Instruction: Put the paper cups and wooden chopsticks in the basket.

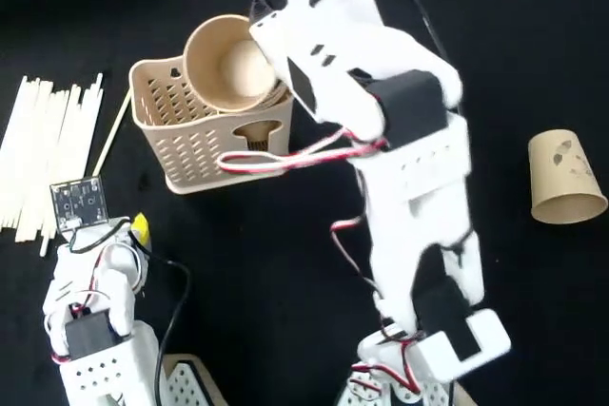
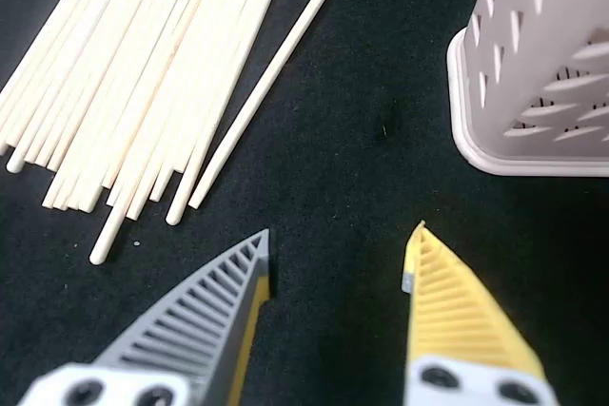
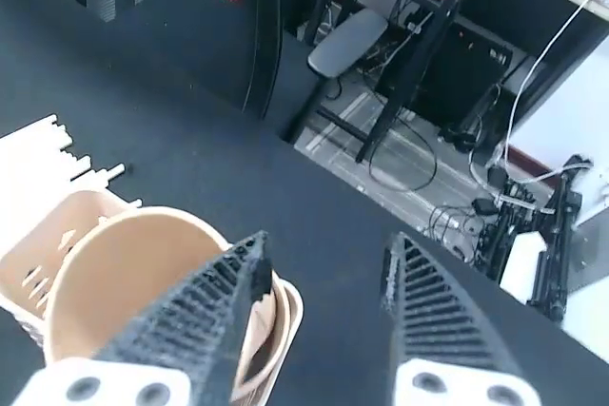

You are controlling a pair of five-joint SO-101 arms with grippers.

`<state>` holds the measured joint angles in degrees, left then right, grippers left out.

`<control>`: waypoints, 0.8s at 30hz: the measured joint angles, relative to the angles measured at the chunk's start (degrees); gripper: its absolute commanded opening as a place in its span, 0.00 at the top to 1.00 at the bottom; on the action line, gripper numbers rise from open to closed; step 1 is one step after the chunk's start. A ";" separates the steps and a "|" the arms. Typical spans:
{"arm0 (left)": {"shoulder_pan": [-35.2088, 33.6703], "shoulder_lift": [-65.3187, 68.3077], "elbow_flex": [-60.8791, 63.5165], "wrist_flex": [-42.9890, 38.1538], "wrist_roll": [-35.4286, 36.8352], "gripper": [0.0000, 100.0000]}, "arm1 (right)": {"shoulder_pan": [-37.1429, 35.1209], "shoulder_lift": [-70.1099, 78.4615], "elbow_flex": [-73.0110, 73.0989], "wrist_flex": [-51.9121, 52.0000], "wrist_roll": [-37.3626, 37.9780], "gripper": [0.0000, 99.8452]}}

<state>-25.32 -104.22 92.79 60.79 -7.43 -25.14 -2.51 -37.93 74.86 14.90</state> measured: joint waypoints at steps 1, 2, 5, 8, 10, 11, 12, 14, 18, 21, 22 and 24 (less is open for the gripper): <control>0.00 0.00 0.00 0.00 0.00 0.77 | 0.00 0.26 0.00 0.00 0.00 0.80; 0.00 0.00 0.00 0.00 0.00 0.77 | 0.00 0.35 0.00 0.18 0.00 0.80; 0.00 0.00 0.00 0.00 0.00 0.77 | -0.97 0.35 -0.79 2.11 0.00 0.80; 0.00 0.00 0.00 0.00 0.00 0.77 | -4.48 0.00 -1.14 6.33 0.00 0.80; 0.00 0.00 0.00 0.00 0.00 0.77 | -6.15 -0.62 -1.14 10.29 0.00 0.81; 0.00 0.00 0.00 0.00 0.00 0.77 | -6.51 -0.88 -1.14 11.96 0.00 0.83; 0.00 0.00 0.00 0.00 0.00 0.77 | -6.68 -0.88 -1.32 13.36 0.00 0.88; 0.00 0.00 0.00 0.00 0.00 0.77 | -6.95 -0.88 -1.41 14.59 0.00 0.98; 0.00 0.00 0.00 0.00 0.00 0.77 | -6.95 -0.88 -1.41 14.68 0.00 0.95; 0.00 0.00 0.00 0.00 0.00 0.77 | -6.95 -0.88 -1.41 14.68 0.09 0.97; 0.00 0.00 0.00 0.00 0.00 0.77 | -6.95 -0.88 -1.41 14.68 0.09 0.99; 0.00 0.00 0.00 0.00 0.00 0.77 | -6.95 -0.35 -1.41 13.45 0.09 0.99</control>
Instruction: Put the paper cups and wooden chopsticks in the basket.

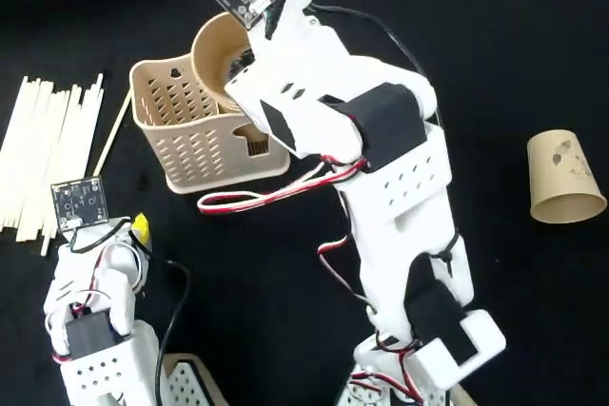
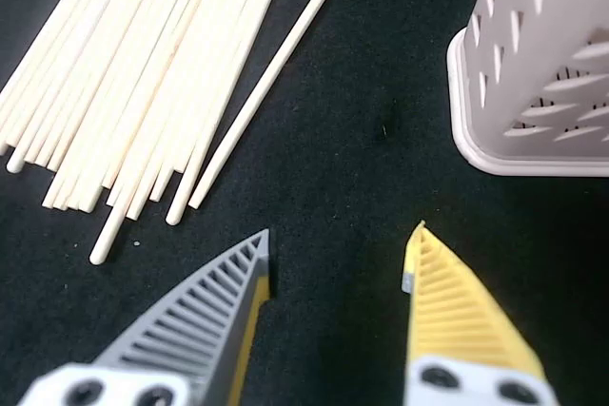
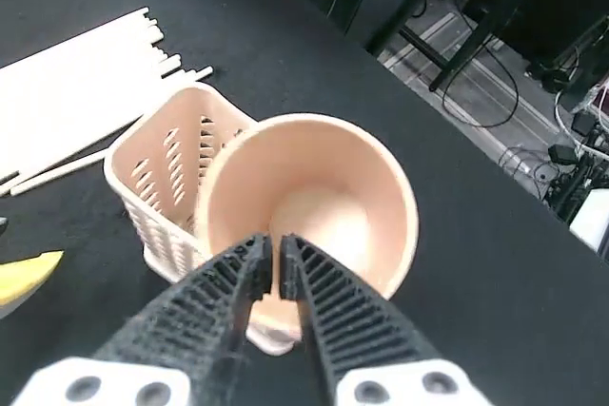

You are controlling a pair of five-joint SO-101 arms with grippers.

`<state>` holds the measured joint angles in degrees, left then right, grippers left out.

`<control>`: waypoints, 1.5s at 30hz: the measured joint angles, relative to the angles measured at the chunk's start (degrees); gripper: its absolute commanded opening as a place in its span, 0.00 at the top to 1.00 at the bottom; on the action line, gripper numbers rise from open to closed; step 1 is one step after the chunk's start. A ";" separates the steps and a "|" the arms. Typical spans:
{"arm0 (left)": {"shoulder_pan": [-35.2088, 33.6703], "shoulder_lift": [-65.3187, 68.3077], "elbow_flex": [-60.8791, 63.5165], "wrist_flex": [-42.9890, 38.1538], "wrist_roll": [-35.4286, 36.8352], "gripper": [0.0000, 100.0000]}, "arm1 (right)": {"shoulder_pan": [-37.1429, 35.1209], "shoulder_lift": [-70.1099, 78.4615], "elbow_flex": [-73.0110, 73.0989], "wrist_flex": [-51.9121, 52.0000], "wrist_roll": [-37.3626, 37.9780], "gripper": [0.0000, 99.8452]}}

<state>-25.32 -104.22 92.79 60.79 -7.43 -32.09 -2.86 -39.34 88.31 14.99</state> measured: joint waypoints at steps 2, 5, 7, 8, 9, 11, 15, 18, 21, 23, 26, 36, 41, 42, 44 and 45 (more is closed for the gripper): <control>0.00 0.00 0.00 0.00 0.00 0.77 | 0.00 1.49 1.05 -2.64 0.00 0.99; 0.00 0.00 0.00 0.00 0.00 0.77 | 0.00 4.75 3.25 -8.53 0.00 0.99; 0.00 0.00 0.00 0.00 0.00 0.77 | 0.00 7.03 4.04 -13.10 0.00 0.99; 0.00 0.00 0.00 0.00 0.00 0.77 | 0.00 8.00 4.13 -14.59 0.00 0.99; 0.00 0.00 0.00 0.00 0.00 0.77 | 0.70 8.44 4.13 -15.12 0.00 0.99; 0.00 0.00 0.00 0.00 0.00 0.77 | 2.46 8.53 4.13 -14.68 0.00 0.99; 0.00 0.00 0.00 0.00 0.00 0.77 | 6.15 7.82 0.88 -8.26 0.00 0.99; 0.00 0.00 0.00 0.00 0.00 0.77 | 10.81 4.40 -3.16 -1.14 2.55 0.98; 0.00 0.00 0.00 0.00 0.00 0.77 | 15.91 0.18 -4.48 8.09 11.34 0.98; 0.00 0.00 0.00 0.00 0.00 0.77 | 20.13 -2.81 -2.20 10.55 16.18 0.98; 0.00 0.00 0.00 0.00 0.00 0.77 | 29.45 -9.93 7.30 10.81 21.45 0.98; 0.00 0.00 0.00 0.00 0.00 0.77 | 61.01 -42.99 56.70 -2.11 58.46 0.97; 0.00 0.00 0.00 0.00 0.00 0.77 | 73.67 -51.16 83.43 -23.65 69.19 0.85; 0.00 0.00 0.00 0.00 0.00 0.77 | 75.43 -51.43 88.00 -28.66 69.80 0.83; 0.00 0.00 0.00 0.00 0.00 0.77 | 77.98 -51.60 96.26 -39.12 70.77 0.80; 0.00 0.00 0.00 0.00 0.00 0.77 | 79.21 -51.60 99.96 -43.87 71.74 0.79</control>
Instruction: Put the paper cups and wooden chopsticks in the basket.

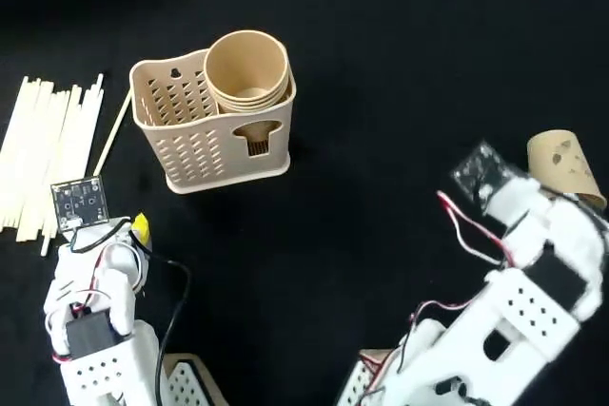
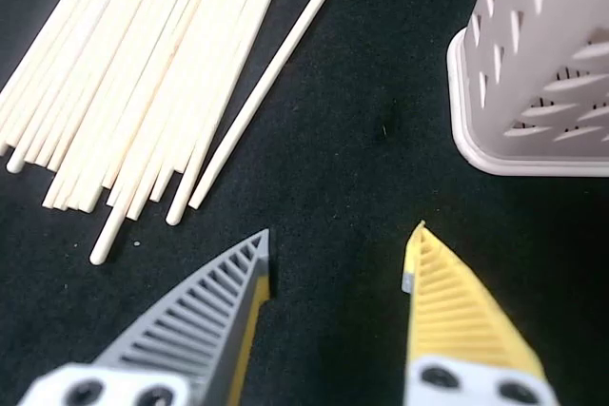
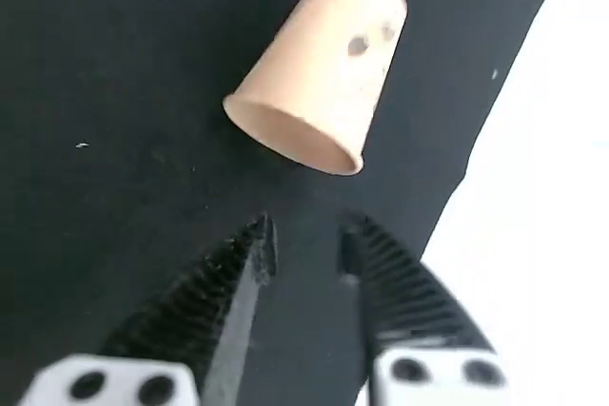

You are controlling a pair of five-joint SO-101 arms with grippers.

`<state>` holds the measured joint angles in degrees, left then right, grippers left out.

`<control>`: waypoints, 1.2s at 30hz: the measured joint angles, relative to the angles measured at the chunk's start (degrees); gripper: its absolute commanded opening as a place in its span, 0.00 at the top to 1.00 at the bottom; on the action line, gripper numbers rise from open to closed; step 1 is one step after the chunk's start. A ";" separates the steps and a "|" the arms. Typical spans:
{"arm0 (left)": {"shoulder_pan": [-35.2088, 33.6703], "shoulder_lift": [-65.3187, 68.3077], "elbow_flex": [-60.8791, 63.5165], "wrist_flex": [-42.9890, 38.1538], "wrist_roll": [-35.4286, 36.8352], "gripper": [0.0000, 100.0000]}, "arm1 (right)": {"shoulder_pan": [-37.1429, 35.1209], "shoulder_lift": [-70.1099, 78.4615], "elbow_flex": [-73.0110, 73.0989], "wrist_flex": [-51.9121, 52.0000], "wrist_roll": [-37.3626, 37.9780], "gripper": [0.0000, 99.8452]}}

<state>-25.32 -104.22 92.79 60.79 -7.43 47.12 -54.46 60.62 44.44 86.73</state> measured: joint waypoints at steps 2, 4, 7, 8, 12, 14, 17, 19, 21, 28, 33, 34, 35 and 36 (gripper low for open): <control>0.00 0.00 0.00 0.00 0.00 0.77 | 1.58 0.00 5.71 -7.47 3.08 0.78; 0.00 0.00 0.00 0.00 0.00 0.77 | 2.11 0.00 10.11 -13.36 5.54 0.76; 0.00 0.00 0.18 0.00 0.00 0.77 | 2.29 0.00 15.03 -22.42 6.68 0.74; 0.00 0.00 0.18 0.00 0.00 0.77 | 2.29 0.18 16.35 -25.32 6.77 0.74; 0.00 0.00 0.18 0.00 0.00 0.77 | 2.29 4.13 17.67 -34.99 7.03 0.73; 0.00 0.00 0.18 0.00 0.00 0.77 | 2.29 8.26 17.67 -38.68 7.03 0.73; 0.00 0.00 0.18 0.00 0.00 0.77 | 2.29 16.88 14.86 -41.32 7.03 0.73; 0.00 0.00 0.18 0.00 0.00 0.77 | 2.29 23.74 11.16 -41.85 7.03 0.73; 0.00 0.00 0.18 0.00 0.00 0.77 | 2.29 30.33 7.30 -42.29 7.03 0.73; 0.00 0.00 0.18 0.00 0.00 0.77 | 2.29 45.10 -1.49 -51.60 -2.46 0.79; 0.00 0.00 0.18 0.00 0.00 0.77 | 2.29 48.18 -1.32 -63.03 -6.51 0.98; 0.00 0.00 0.18 0.00 0.00 0.77 | 2.29 48.35 -0.70 -64.97 -6.68 0.97; 0.00 0.00 0.18 0.00 0.00 0.77 | 2.29 48.53 0.26 -66.99 -6.86 0.97; 0.00 0.00 0.18 0.00 0.00 0.77 | 2.29 48.53 1.14 -68.92 -6.86 0.97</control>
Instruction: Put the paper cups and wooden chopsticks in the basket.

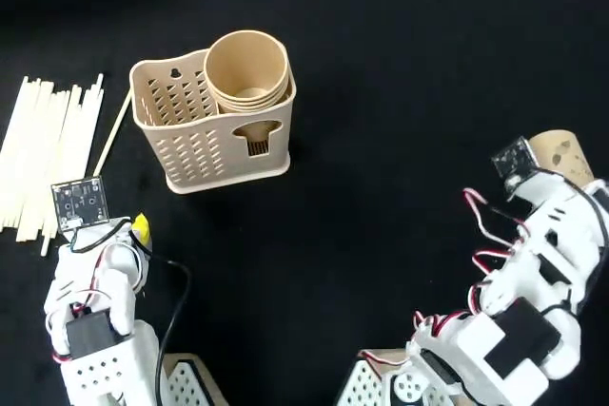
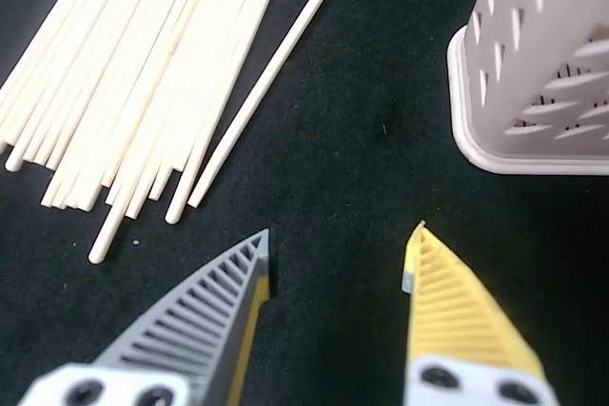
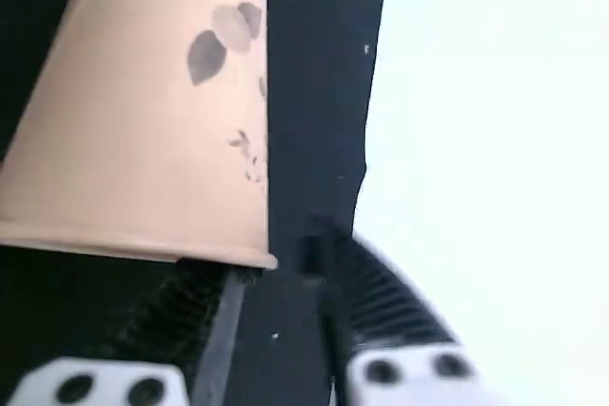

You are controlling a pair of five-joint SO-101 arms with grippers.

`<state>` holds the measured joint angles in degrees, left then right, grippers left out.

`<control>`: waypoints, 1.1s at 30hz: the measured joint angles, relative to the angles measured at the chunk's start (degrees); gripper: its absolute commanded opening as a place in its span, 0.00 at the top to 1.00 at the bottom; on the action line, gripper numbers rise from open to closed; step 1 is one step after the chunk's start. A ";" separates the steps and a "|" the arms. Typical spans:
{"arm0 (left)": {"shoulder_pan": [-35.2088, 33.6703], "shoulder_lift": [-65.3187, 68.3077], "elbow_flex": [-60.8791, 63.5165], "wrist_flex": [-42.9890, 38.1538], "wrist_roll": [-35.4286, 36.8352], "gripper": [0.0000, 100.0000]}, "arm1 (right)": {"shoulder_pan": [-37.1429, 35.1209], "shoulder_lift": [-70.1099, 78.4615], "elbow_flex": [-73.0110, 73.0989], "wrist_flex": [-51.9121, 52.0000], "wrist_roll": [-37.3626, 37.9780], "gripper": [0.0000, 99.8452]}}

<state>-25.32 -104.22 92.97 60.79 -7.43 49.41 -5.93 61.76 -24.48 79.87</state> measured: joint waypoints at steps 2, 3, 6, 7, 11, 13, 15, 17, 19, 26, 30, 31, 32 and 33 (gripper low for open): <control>0.00 0.00 0.00 0.00 0.00 0.77 | 0.00 0.00 1.85 -3.87 -0.70 0.99; 0.00 0.00 0.00 0.00 0.00 0.77 | 0.00 0.00 2.81 -5.54 -1.14 0.99; 0.00 0.00 0.00 0.00 0.00 0.77 | 0.00 0.00 4.57 -8.79 -1.41 0.99; 0.00 0.00 0.00 0.00 0.00 0.77 | 0.00 0.00 4.84 -9.05 -1.41 0.99; 0.00 0.00 0.00 0.00 0.00 0.77 | 0.00 -0.53 6.59 -9.58 -2.64 0.99; 0.00 0.00 0.00 0.00 0.00 0.77 | 0.00 -2.73 8.00 -9.58 -4.57 0.99; 0.00 0.00 0.00 0.00 0.00 0.77 | 0.00 -5.89 9.23 -8.44 -6.95 0.99; 0.00 0.00 0.00 0.00 0.00 0.77 | -0.09 -10.20 9.23 -4.04 -8.79 0.99; 0.00 0.00 0.00 0.00 0.00 0.77 | -0.88 -15.21 9.14 3.69 -11.34 0.99; 0.00 0.00 0.00 0.00 0.00 0.77 | -6.59 -35.96 -2.64 45.10 -23.82 0.99; 0.00 0.00 0.00 0.00 0.00 0.77 | -14.33 -45.71 -10.90 68.04 -29.54 0.99; 0.00 0.00 0.00 0.00 0.00 0.77 | -16.18 -47.56 -12.92 72.70 -31.03 0.99; 0.00 0.00 0.00 0.00 0.00 0.77 | -18.11 -49.23 -14.77 76.75 -32.53 0.99; 0.00 0.00 0.00 0.00 0.00 0.77 | -20.13 -50.55 -16.62 80.09 -34.11 0.99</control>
<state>-25.32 -104.22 92.97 60.79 -7.43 29.27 -56.48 45.14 55.60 45.76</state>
